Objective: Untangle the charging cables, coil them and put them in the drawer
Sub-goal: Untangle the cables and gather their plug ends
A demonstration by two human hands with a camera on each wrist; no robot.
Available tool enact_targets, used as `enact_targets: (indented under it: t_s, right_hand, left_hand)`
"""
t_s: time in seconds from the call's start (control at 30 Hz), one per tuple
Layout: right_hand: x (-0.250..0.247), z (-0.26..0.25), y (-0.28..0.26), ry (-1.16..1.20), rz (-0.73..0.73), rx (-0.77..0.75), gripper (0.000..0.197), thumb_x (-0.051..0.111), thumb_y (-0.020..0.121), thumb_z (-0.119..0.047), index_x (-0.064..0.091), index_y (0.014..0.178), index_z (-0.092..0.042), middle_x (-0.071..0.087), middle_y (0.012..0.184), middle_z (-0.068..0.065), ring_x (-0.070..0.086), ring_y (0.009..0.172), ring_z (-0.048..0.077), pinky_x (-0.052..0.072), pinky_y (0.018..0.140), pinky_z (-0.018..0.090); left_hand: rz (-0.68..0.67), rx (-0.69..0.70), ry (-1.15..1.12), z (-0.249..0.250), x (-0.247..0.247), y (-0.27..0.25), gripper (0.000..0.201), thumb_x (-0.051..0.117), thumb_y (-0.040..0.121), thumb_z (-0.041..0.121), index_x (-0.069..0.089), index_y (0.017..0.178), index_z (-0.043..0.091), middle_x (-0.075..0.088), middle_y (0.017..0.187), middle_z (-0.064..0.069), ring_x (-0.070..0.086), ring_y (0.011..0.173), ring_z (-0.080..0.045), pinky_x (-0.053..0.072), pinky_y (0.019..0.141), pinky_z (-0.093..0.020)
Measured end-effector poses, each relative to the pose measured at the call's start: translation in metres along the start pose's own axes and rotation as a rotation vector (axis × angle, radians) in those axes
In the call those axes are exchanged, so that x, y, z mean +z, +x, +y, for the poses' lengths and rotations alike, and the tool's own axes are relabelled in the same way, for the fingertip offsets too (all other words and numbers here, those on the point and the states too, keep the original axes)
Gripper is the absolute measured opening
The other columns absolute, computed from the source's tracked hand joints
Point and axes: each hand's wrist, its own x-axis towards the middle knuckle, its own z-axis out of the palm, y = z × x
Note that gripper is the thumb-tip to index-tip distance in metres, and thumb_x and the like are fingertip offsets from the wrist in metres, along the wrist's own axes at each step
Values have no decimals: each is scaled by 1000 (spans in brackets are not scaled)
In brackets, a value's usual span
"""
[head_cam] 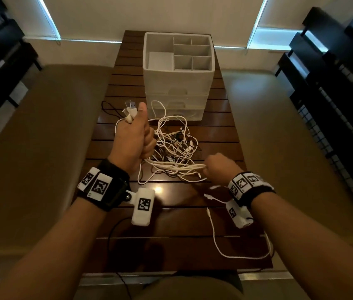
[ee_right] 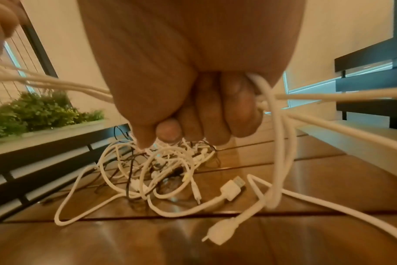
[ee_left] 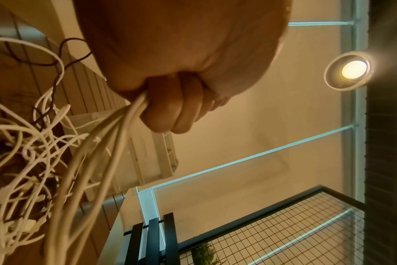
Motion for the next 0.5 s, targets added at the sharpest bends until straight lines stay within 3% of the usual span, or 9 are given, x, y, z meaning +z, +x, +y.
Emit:
enact_targets:
  t_s: [0.1,0.17,0.2,0.27,0.33,0.4,0.5]
  right_hand:
    - [4,3,-6,78,-225,-39,45,67,88,-67,64,79,-22,68,84,2,62,72,17,51,67,31]
    - [-5,8,-10,335,-454,-68,57,68,81,-75,70,108,-25,71,108,-1,66,95,14,53,84,35]
    - [-10,12,-12,467,-500,-78,64,65,79,-78,67,120,-28,70,117,-3,66,105,15,53,93,39]
    - [-16,21,-5,716,-388,-48,67,59,83,-74,65,124,-22,71,118,1,69,105,17,56,95,40]
    - [-11,27,11,784,-126,140,58,56,94,-66,68,110,-11,74,105,9,70,88,21,60,85,38]
    - [-1,29,22,497,32,373,53,53,101,-59,64,91,-8,73,98,12,70,84,27,61,78,40]
    - [24,25,26,244,-34,485,52,58,96,-63,57,78,-14,65,88,5,67,80,24,55,68,35]
  left_hand:
    - [-28,-51,15,-5,-3,2,57,48,108,51,30,61,25,21,50,4,16,39,-12,14,42,-21]
    - [-68,-80,48,-7,-9,3,56,48,108,50,29,62,25,20,52,3,16,40,-12,14,42,-20]
    - [-85,-94,63,-9,-12,2,56,48,108,50,29,62,25,20,52,3,16,40,-12,15,42,-20]
    - [-101,-112,82,-10,-17,0,57,47,108,49,28,61,24,20,52,3,16,40,-12,16,42,-19]
    - [-107,-124,96,-10,-19,-2,57,47,108,49,27,62,23,21,52,3,17,40,-12,16,42,-18]
    - [-110,-133,101,-11,-19,-5,57,47,108,49,28,62,22,21,52,2,18,40,-12,16,43,-18]
    - [-111,-142,99,-12,-16,-7,58,47,108,50,29,61,22,21,53,1,18,41,-12,16,43,-19]
